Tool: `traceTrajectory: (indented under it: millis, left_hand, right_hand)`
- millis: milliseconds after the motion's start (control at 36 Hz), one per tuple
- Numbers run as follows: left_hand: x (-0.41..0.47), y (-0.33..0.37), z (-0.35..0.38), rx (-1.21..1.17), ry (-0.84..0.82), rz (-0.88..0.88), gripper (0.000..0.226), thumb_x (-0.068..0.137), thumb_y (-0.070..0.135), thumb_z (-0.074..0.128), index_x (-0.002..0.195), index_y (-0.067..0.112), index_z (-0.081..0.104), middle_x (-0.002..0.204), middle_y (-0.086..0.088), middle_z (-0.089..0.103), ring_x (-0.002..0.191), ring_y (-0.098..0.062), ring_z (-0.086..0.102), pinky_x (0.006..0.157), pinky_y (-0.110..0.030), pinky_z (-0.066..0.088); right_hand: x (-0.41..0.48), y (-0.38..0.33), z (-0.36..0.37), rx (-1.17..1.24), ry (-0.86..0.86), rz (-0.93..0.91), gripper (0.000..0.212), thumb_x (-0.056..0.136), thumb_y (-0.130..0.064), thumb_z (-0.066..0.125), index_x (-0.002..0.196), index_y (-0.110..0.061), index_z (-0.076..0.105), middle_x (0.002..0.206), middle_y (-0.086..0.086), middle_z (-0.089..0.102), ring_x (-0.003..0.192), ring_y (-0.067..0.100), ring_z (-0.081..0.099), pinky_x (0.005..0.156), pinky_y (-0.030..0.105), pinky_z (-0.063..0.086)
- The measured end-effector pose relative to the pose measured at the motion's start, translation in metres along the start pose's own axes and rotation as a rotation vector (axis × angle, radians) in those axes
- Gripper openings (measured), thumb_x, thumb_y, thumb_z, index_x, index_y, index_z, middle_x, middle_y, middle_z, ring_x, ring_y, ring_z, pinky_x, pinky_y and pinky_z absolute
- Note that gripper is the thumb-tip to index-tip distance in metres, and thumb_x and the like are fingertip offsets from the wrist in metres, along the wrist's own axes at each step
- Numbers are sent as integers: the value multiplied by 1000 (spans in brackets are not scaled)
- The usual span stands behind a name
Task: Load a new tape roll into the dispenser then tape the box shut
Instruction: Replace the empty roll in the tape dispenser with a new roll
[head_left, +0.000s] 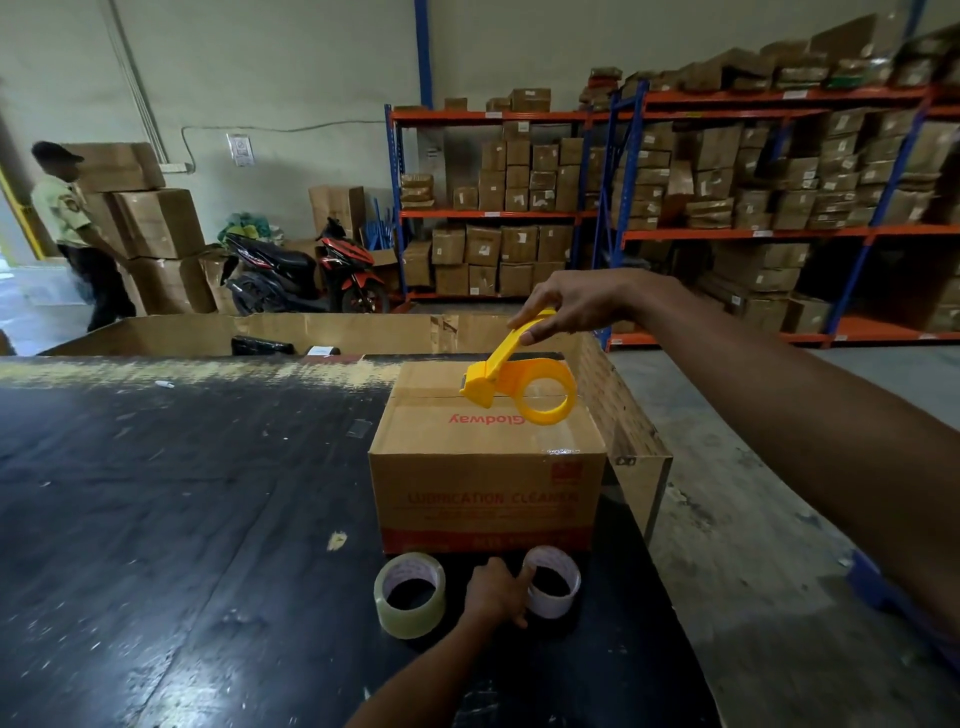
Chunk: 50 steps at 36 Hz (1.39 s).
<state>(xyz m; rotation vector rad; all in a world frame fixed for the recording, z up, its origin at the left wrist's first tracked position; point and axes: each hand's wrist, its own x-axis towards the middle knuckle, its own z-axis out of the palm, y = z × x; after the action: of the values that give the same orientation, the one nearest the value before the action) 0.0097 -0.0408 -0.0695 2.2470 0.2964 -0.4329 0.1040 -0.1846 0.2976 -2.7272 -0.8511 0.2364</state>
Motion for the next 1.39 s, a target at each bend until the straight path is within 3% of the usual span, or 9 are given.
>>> traceTrajectory:
  millis: [444, 556, 639, 750, 861, 944, 1028, 1194, 1389]
  left_hand:
    - [-16, -5, -7, 60, -16, 132, 51, 97, 57, 56, 81, 11, 67, 89, -12, 81, 68, -18, 74, 83, -35, 64]
    - [-20, -18, -25, 249, 64, 324, 55, 98, 56, 52, 76, 7, 67, 79, -8, 77, 70, -23, 73, 69, -40, 61]
    - [-29, -26, -51, 359, 133, 485, 37, 101, 48, 52, 77, 23, 63, 75, 6, 69, 63, -7, 62, 54, -20, 40]
    - [-33, -48, -86, 381, 386, 609, 28, 97, 52, 57, 93, 27, 68, 90, 13, 72, 78, 1, 62, 70, -22, 50]
    - [-31, -84, -105, 453, 491, 485, 66, 85, 78, 47, 126, 27, 54, 125, 9, 56, 118, -12, 50, 102, -35, 43]
    - [-28, -111, -111, 367, 363, 293, 112, 68, 90, 53, 156, 25, 27, 159, 3, 31, 147, -23, 32, 118, -50, 34]
    - [-26, -122, -112, 194, 210, 174, 131, 60, 85, 68, 162, 24, 13, 164, 1, 28, 148, -24, 38, 119, -51, 36]
    - [-22, -124, -111, 98, 110, 188, 147, 41, 88, 78, 159, 20, 20, 159, 5, 37, 142, -19, 48, 117, -44, 43]
    - [-29, -127, -120, 161, 123, 278, 107, 50, 73, 80, 135, 29, 34, 135, 12, 50, 120, -12, 57, 108, -43, 47]
  right_hand:
    - [16, 0, 11, -43, -36, -46, 41, 97, -40, 65, 137, -31, 63, 132, -9, 48, 119, 11, 44, 82, 24, 39]
    - [19, -4, 18, -30, -40, -51, 42, 98, -36, 66, 139, -28, 63, 130, -14, 48, 119, 9, 45, 82, 22, 38]
    - [24, -10, 24, -40, -48, -36, 45, 98, -38, 65, 142, -25, 60, 135, -10, 50, 120, 8, 43, 93, 29, 36]
    - [32, -18, 35, -31, -46, -21, 47, 97, -41, 65, 140, -24, 60, 146, -2, 53, 118, 9, 46, 96, 31, 39]
    - [40, -29, 44, -30, -23, -33, 46, 97, -41, 66, 139, -24, 62, 147, -1, 53, 118, 10, 47, 99, 33, 41]
    - [46, -37, 50, -29, -24, -32, 47, 96, -44, 66, 138, -24, 62, 147, -1, 54, 119, 12, 52, 104, 37, 44]
    - [49, -43, 55, -21, -19, -25, 49, 95, -43, 67, 139, -23, 61, 147, -1, 55, 119, 13, 54, 101, 35, 46]
    - [48, -55, 59, -25, -22, -19, 48, 97, -42, 65, 142, -25, 60, 153, -1, 49, 128, 18, 51, 96, 30, 43]
    - [45, -55, 62, 0, -19, 17, 48, 95, -45, 67, 140, -29, 62, 145, -2, 55, 118, 14, 53, 93, 30, 46]
